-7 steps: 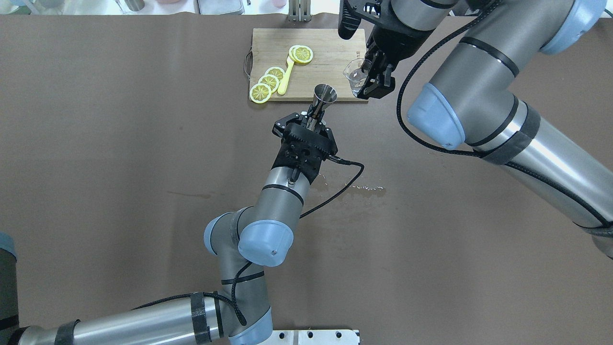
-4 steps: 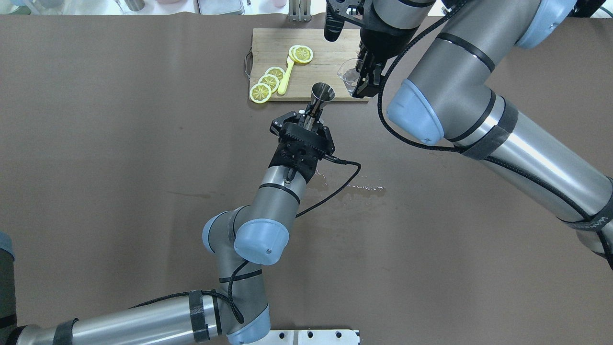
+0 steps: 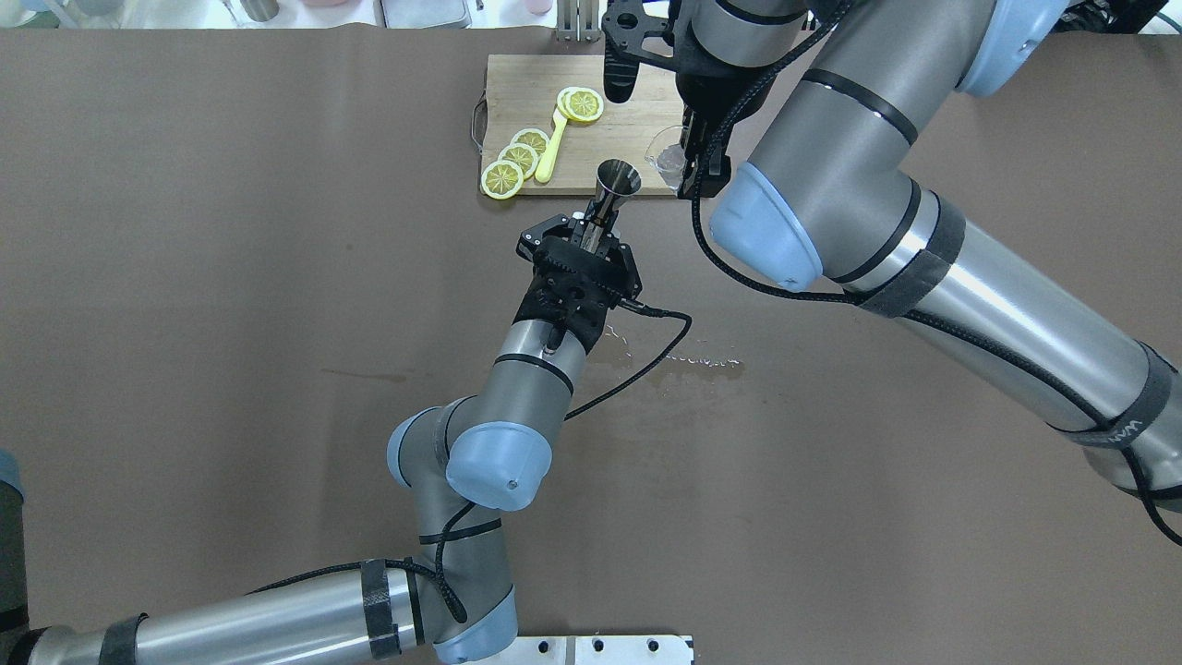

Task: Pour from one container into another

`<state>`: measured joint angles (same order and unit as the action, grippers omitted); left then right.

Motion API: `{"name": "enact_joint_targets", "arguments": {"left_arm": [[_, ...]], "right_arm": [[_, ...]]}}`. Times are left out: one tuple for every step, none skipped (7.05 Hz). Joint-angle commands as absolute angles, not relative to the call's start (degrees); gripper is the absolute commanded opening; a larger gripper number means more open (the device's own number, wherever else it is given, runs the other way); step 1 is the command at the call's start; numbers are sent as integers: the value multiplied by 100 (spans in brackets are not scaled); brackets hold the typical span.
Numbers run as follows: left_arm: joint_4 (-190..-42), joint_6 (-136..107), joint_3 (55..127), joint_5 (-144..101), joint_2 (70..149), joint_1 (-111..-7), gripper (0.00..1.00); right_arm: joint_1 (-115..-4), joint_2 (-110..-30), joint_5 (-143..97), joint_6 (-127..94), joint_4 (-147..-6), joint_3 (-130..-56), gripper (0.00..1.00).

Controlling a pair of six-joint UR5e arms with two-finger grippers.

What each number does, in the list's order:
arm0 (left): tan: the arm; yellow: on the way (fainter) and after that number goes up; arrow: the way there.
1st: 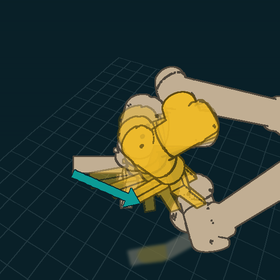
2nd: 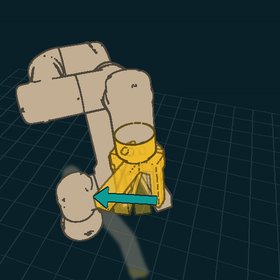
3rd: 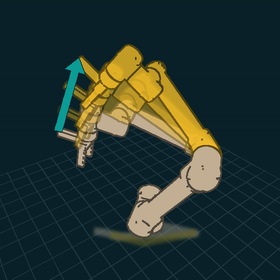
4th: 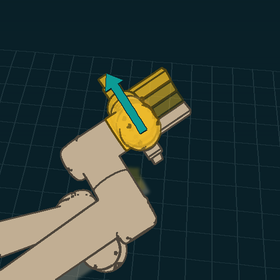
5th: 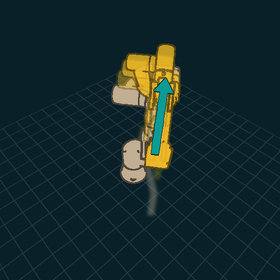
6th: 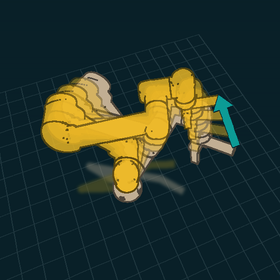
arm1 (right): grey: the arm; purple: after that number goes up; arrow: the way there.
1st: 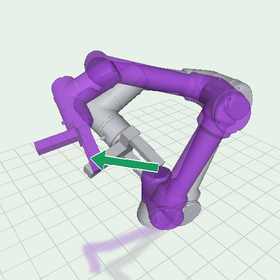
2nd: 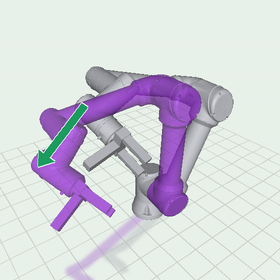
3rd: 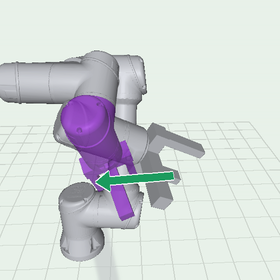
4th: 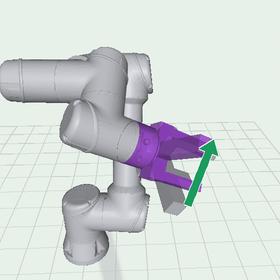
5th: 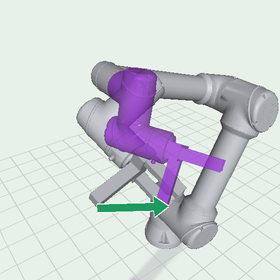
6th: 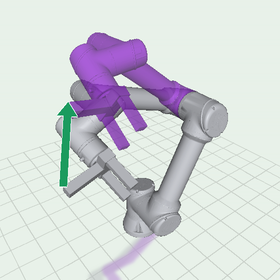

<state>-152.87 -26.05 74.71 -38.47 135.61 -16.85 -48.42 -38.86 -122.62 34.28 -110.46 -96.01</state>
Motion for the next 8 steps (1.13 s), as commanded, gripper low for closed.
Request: {"name": "enact_joint_targets", "arguments": {"left_arm": [[-15337, -2602, 7471, -3850, 13535, -1696, 0], [-15337, -2602, 7471, -3850, 13535, -1696, 0], [-15337, -2602, 7471, -3850, 13509, -1696, 0], [-15354, -2602, 7471, -3841, 13491, -1696, 0], [-15363, -2602, 7471, -3841, 13456, -1696, 0], [-15468, -2602, 7462, -3841, 13439, -1696, 0], [-15486, -2602, 7471, -3841, 13395, -1696, 0], [-15478, -2602, 7471, -3850, 13403, -1696, 0]], "right_arm": [[-4825, -3579, -12121, 3725, -11345, -9326, 0], [-4825, -3412, -12042, 3988, -11512, -9151, 0], [-4825, -3210, -11971, 4156, -11653, -8941, 0], [-4825, -3112, -11814, 4436, -11881, -8869, 0], [-4825, -3007, -11708, 4691, -12100, -8790, 0], [-4825, -2910, -11603, 4815, -12242, -8693, 0], [-4825, -2779, -11567, 4842, -12278, -8484, 0], [-4808, -2621, -11549, 4851, -12278, -8247, 0]]}}
